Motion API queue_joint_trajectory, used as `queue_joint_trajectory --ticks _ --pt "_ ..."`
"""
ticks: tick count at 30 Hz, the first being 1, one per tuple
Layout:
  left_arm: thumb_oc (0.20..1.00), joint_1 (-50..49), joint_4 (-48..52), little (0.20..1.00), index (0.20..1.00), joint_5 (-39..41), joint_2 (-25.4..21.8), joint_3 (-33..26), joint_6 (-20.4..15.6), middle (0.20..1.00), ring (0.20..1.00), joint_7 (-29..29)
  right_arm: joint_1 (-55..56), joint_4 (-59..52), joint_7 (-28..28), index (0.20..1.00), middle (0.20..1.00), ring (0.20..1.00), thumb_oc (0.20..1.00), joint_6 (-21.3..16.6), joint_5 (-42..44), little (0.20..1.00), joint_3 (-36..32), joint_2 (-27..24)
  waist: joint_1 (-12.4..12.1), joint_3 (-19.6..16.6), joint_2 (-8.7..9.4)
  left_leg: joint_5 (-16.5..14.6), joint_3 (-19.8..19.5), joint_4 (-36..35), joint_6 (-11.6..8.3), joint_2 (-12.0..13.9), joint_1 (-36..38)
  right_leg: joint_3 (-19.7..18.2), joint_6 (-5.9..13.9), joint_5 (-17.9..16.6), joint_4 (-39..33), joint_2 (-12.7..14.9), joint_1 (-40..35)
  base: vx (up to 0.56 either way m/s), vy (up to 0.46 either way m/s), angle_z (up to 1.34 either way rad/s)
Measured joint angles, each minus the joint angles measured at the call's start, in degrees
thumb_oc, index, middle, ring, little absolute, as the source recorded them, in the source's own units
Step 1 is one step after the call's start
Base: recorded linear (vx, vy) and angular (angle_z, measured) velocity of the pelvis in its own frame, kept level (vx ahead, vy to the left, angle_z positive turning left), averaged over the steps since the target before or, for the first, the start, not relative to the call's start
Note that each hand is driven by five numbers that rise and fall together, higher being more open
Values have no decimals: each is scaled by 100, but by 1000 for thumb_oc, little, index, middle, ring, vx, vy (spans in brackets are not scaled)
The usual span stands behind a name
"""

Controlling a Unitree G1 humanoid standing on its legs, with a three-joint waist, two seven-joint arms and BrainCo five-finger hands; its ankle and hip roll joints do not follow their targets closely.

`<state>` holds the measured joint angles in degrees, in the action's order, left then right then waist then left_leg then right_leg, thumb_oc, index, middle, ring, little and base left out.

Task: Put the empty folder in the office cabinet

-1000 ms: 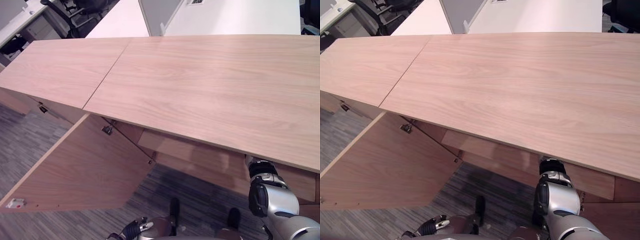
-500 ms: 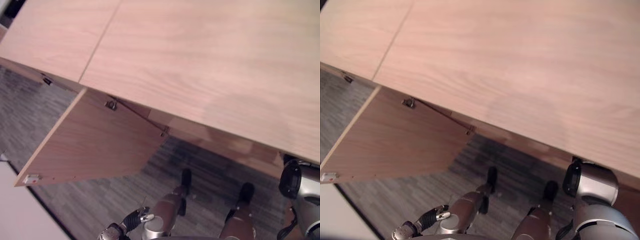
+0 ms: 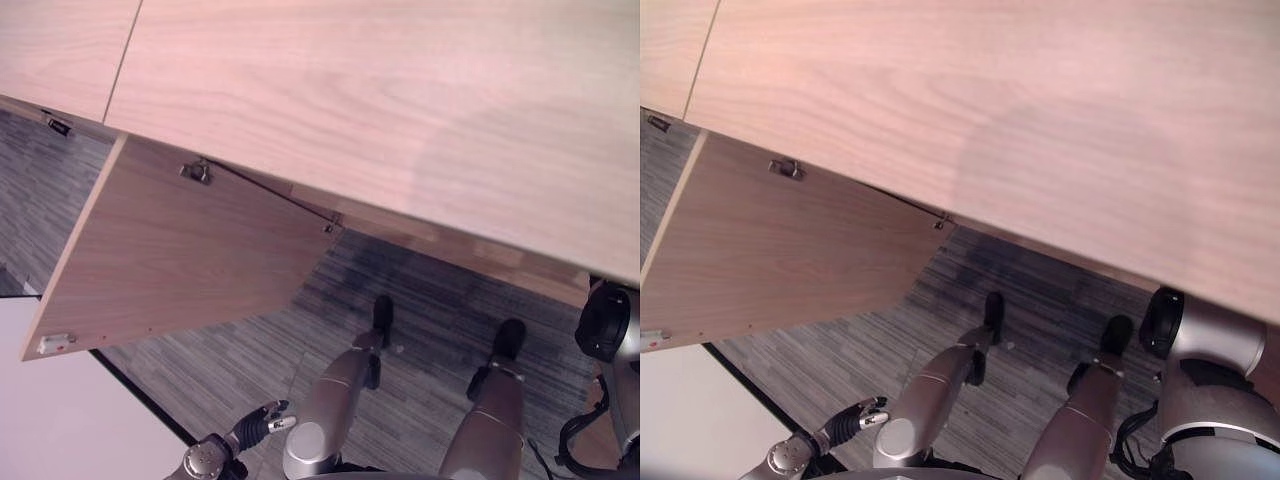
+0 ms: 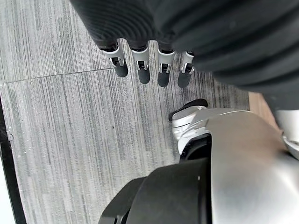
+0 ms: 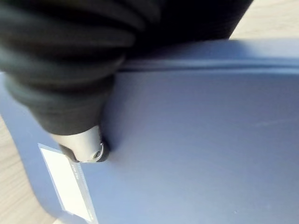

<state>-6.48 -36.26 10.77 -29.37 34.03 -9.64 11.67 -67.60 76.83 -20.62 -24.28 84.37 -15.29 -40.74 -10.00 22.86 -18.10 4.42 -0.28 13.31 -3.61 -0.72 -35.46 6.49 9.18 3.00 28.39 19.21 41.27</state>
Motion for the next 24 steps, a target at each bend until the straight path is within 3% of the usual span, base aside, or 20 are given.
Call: queue_joint_trajectory --ticks 1,3,4,5,6,7,16,24 --pt "1000 84 -12 1000 1000 3 -19 30 0 1000 1000 -5 -136 -32 10 200 200 200 200 -10 -4 200 6 -39 49 10 33 -206 -21 411 -188 -68 -276 -2 -48 50 25 124 210 -22 -50 21" --pt "1000 84 14 1000 1000 3 -8 71 -30 1000 1000 10 -258 -37 148 200 200 200 200 109 -61 200 198 -131 -42 5 -87 -925 -13 1920 85 -99 -579 -1 32 53 -8 99 340 -27 -58 -33" --pt "1000 35 18 1000 1000 0 -9 86 -20 1000 1000 -10 -245 -84 232 200 200 200 200 180 -62 200 399 -128 -190 -100 -220 -1295 -41 1819 42 23 -467 -54 230 112 471 -38 593 -14 -36 -47" --pt "1000 118 -47 1000 1000 -1 9 48 -7 1000 1000 -60 -279 -210 299 200 200 200 200 210 -65 200 422 -130 -158 -88 -201 -1368 7 1880 70 11 -600 -253 52 320 1110 -18 842 -6 -19 -11" --pt "1000 174 -82 1000 1000 0 22 -17 -2 1000 1000 -138 -351 -273 321 200 200 200 200 194 -73 200 424 -135 -117 -86 -196 -1338 -9 1821 50 -5 -723 -259 -85 600 1538 -57 904 -18 -57 47" --pt "1000 258 -46 1000 1000 -2 -71 -6 -6 1000 1000 -169 -483 -346 313 200 200 200 200 125 -57 200 380 -179 -43 5 -74 -1240 -21 1726 -42 -32 -817 -184 -290 910 1360 -129 606 -11 -40 47" --pt "1000 257 -63 1000 1000 -1 -33 81 51 1000 1000 -230 -483 -319 333 200 200 200 200 184 -56 200 615 -135 -47 9 -73 -660 -88 1441 -128 -1 -822 -81 -347 883 1468 -122 737 22 -43 5" --pt "1000 332 -46 1000 1000 -1 -23 33 48 1000 1000 -334 -545 -318 313 200 200 200 200 118 -56 200 630 -82 19 13 -52 -618 -109 1439 -88 -8 -819 -77 -349 955 1522 -109 728 18 -35 2"
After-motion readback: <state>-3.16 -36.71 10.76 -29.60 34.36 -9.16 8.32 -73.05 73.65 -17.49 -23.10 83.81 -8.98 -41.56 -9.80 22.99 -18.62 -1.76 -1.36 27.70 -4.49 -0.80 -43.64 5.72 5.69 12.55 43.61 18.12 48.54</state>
